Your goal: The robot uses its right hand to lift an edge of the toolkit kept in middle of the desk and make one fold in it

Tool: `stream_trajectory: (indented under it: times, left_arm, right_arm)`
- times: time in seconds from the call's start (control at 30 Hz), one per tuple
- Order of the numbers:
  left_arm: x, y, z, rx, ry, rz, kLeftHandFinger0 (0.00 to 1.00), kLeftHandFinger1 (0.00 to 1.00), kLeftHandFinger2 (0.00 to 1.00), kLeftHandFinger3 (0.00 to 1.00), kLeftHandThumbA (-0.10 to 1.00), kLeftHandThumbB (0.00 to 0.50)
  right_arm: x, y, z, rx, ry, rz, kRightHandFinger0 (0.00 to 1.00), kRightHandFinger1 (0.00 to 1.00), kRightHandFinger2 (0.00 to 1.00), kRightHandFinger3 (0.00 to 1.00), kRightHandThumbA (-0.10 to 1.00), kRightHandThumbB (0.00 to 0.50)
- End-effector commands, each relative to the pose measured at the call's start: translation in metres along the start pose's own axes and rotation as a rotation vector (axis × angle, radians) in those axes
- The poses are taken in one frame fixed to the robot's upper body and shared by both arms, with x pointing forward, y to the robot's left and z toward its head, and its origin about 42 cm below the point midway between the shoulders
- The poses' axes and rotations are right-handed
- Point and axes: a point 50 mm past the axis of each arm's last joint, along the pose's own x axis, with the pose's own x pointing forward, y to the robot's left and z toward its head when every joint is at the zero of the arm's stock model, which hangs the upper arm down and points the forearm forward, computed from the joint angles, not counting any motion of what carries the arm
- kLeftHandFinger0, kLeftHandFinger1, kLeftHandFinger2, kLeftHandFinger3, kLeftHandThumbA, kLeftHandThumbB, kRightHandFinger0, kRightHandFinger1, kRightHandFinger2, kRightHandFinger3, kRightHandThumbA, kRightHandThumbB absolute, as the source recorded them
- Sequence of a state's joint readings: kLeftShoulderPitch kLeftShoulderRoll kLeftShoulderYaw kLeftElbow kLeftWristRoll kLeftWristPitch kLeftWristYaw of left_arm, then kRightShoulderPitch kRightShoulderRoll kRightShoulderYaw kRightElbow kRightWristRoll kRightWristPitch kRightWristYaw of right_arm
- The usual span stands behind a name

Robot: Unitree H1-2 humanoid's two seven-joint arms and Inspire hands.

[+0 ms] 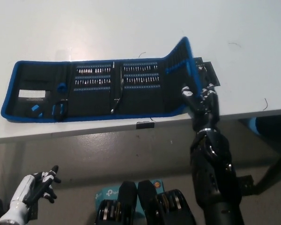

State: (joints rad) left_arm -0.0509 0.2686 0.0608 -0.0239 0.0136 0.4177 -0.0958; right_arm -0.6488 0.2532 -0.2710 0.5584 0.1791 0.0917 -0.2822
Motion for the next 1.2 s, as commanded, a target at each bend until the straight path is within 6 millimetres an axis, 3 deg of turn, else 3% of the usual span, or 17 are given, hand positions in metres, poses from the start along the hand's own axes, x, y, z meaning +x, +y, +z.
stream_trajectory:
  times: [0.0,0.03,0.07,0.1,0.13,0.17,0.2,0.23,0.27,0.37,0.5,0.6,0.83,0.87,0.97,1.0,1.17]
  left_arm:
    - [0.002,0.009,0.017,0.055,-0.046,-0.017,0.33,0.31,0.2,0.39,0.7,0.083]
    - [0.002,0.008,0.018,0.056,-0.048,-0.017,0.33,0.32,0.21,0.4,0.69,0.076]
    - [0.002,0.008,0.018,0.061,-0.05,-0.02,0.33,0.32,0.2,0.41,0.69,0.072]
    - [0.002,0.008,0.019,0.065,-0.05,-0.022,0.33,0.31,0.2,0.41,0.69,0.072]
    - [0.002,0.008,0.019,0.062,-0.052,-0.02,0.33,0.31,0.2,0.4,0.68,0.077]
    - [0.003,0.008,0.019,0.063,-0.054,-0.022,0.32,0.3,0.19,0.41,0.67,0.071]
    - [0.003,0.008,0.019,0.063,-0.057,-0.022,0.31,0.3,0.19,0.41,0.67,0.072]
    - [0.002,0.008,0.019,0.054,-0.054,-0.022,0.31,0.3,0.19,0.41,0.67,0.076]
    - [0.002,0.008,0.019,0.058,-0.048,-0.02,0.32,0.3,0.2,0.43,0.68,0.093]
    - [0.001,0.007,0.02,0.053,-0.053,-0.023,0.32,0.3,0.19,0.44,0.68,0.08]
    - [-0.002,0.009,0.015,0.056,-0.045,-0.019,0.33,0.3,0.21,0.45,0.67,0.077]
    - [-0.002,0.009,0.015,0.055,-0.044,-0.023,0.33,0.3,0.2,0.46,0.66,0.062]
    - [-0.004,0.006,0.008,0.054,-0.017,-0.028,0.37,0.34,0.24,0.48,0.66,0.072]
    - [-0.004,0.006,0.007,0.053,-0.014,-0.026,0.37,0.34,0.25,0.5,0.65,0.065]
    - [-0.005,0.007,0.005,0.057,-0.013,-0.024,0.38,0.34,0.25,0.5,0.64,0.063]
    - [-0.007,0.006,0.004,0.055,-0.012,-0.023,0.37,0.35,0.25,0.5,0.64,0.058]
    - [-0.008,0.006,0.004,0.052,-0.014,-0.019,0.37,0.33,0.22,0.49,0.63,0.048]
  right_arm:
    - [-0.012,0.007,-0.028,0.023,0.122,0.014,0.23,0.45,0.72,1.0,0.51,0.13]
    - [-0.013,0.006,-0.03,0.012,0.115,0.012,0.17,0.37,0.63,1.0,0.44,0.097]
    - [-0.014,0.006,-0.031,-0.007,0.1,0.008,0.12,0.3,0.53,1.0,0.3,0.024]
    - [-0.014,0.005,-0.031,-0.015,0.09,0.004,0.09,0.25,0.47,1.0,0.23,0.001]
    - [-0.015,0.004,-0.032,-0.037,0.069,0.0,0.04,0.16,0.33,1.0,0.09,0.0]
    - [-0.015,0.002,-0.032,-0.053,0.033,-0.019,0.0,0.01,0.09,0.95,-0.1,0.0]
    - [-0.014,0.0,-0.032,-0.061,0.02,-0.026,0.0,0.0,0.03,0.87,-0.1,0.0]
    - [-0.013,-0.002,-0.032,-0.084,-0.005,-0.035,0.0,0.0,0.0,0.68,-0.1,0.0]
    - [-0.012,-0.004,-0.03,-0.149,-0.05,-0.064,0.0,0.0,0.0,0.44,-0.1,0.0]
    - [-0.009,-0.007,-0.026,-0.204,-0.117,-0.129,0.0,0.0,0.0,0.3,-0.1,0.0]
    - [-0.006,-0.008,-0.017,-0.339,-0.215,-0.189,0.0,0.0,0.01,0.24,-0.1,0.0]
    - [-0.001,-0.007,-0.002,-0.402,-0.31,-0.178,0.0,0.0,0.01,0.27,-0.07,0.0]
    - [0.003,0.01,0.025,-0.531,-0.393,-0.118,0.0,0.0,0.0,0.25,-0.1,0.0]
    - [0.006,0.028,0.036,-0.631,-0.395,-0.047,0.0,0.0,0.02,0.28,-0.1,0.001]
    - [0.005,0.034,0.037,-0.653,-0.414,-0.015,0.0,0.0,0.0,0.25,-0.1,0.004]
    - [0.005,0.049,0.04,-0.704,-0.427,0.035,0.0,0.0,0.0,0.24,-0.1,0.012]
    - [0.001,0.078,0.043,-0.839,-0.465,0.11,0.0,0.0,0.03,0.24,-0.1,0.024]
